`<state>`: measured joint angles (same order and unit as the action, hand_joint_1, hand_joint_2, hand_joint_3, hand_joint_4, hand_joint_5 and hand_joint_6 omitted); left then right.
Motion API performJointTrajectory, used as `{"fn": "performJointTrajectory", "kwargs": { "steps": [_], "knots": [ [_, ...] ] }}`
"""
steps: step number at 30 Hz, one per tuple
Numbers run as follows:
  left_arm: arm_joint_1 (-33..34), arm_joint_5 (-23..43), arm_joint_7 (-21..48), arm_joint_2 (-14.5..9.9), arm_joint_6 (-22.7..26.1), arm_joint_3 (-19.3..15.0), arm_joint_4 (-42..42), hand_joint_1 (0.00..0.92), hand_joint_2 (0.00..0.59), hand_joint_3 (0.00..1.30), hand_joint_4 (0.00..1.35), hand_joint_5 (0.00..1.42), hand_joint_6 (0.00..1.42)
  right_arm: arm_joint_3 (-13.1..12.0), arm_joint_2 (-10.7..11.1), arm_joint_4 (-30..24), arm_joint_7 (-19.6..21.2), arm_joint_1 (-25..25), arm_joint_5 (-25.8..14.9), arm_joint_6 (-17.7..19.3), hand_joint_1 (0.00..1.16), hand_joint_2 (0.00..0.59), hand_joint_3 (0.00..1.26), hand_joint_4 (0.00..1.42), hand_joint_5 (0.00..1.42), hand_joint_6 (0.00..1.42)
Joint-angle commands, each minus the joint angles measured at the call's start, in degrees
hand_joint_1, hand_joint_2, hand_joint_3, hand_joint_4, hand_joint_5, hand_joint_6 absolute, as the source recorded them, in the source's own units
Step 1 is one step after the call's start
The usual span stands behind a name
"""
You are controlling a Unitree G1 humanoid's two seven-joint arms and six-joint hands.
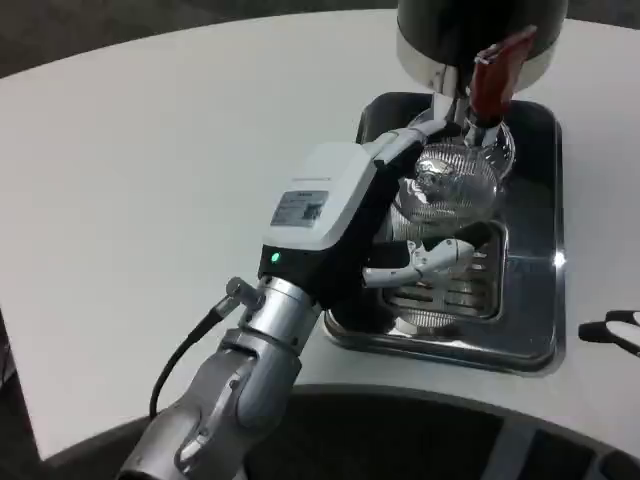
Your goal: Grasp the cup under the faucet to collect the drink, then remove the cup.
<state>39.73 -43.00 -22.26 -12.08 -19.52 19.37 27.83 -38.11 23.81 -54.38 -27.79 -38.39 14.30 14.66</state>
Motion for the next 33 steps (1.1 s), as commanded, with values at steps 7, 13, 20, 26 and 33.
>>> {"fn": "performJointTrajectory", "kwargs": {
  "steps": [7, 13, 20, 26, 33],
  "knots": [
    [0.13, 1.76, 2.09, -1.02, -2.33, 0.29, -0.46, 0.357, 0.181, 0.23, 0.21, 0.44, 0.83, 0.95, 0.24, -0.03, -0.44, 0.25, 0.42, 0.19, 0.53, 0.431, 0.17, 0.10, 0.06, 0.06],
    [0.24, 2.65, 2.23, -1.25, -3.26, 0.19, -0.80, 0.357, 0.181, 0.23, 0.21, 0.45, 0.84, 2.13, 0.53, 0.15, -0.53, 1.07, 1.17, -0.37, 0.53, 0.431, 0.17, 0.10, 0.06, 0.06],
    [-0.07, 2.66, 1.57, -1.52, -3.67, -0.39, -1.97, 0.351, 0.174, 0.23, 0.21, 0.47, 0.87, 2.93, 0.76, 0.17, -0.53, 1.62, 1.86, -1.02, 0.53, 0.431, 0.17, 0.10, 0.06, 0.06],
    [-0.95, 3.00, 1.55, -2.22, -3.65, -1.12, -3.74, 0.345, 0.169, 0.21, 0.19, 0.48, 0.88, 3.44, 0.87, 0.15, -0.54, 1.88, 2.16, -1.44, 0.53, 0.431, 0.17, 0.10, 0.06, 0.06],
    [-2.88, 4.18, 2.03, -3.59, -4.04, -2.76, -6.85, 0.321, 0.158, 0.20, 0.17, 0.48, 0.85, 3.89, 1.02, 0.05, -0.46, 2.33, 2.35, -1.89, 0.53, 0.431, 0.17, 0.10, 0.07, 0.06]
  ]
}}
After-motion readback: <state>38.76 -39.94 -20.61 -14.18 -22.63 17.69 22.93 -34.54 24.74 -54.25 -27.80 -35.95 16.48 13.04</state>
